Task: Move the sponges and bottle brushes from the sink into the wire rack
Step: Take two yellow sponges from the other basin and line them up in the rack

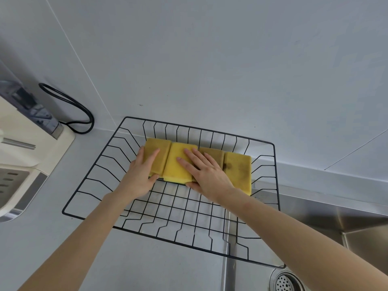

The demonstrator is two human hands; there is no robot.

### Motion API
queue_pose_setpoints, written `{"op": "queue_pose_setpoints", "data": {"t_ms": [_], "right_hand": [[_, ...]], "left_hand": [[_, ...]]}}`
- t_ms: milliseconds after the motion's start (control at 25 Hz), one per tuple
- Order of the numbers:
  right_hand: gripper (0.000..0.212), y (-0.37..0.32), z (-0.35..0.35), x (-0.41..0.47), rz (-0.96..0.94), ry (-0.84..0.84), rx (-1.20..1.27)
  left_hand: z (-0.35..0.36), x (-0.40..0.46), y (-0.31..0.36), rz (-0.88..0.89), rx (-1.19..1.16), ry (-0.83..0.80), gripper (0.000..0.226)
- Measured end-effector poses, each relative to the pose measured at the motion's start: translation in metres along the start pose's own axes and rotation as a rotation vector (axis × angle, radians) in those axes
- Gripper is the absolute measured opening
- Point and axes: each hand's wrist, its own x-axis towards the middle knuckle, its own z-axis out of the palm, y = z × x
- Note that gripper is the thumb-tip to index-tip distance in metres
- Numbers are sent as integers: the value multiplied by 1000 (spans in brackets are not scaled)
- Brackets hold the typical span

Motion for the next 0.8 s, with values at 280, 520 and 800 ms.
{"op": "queue_pose_setpoints", "data": {"t_ms": [280, 520, 800], "right_hand": [[73, -6, 10, 1, 48, 145, -131], [76, -9, 6, -1, 68, 105, -87], [75, -13, -17, -18, 112, 48, 83]], "left_hand": [[0, -3, 11, -61, -28, -45, 90], [2, -5, 13, -80, 83, 14, 90], [-11, -23, 32, -55, 189, 11, 96]]}}
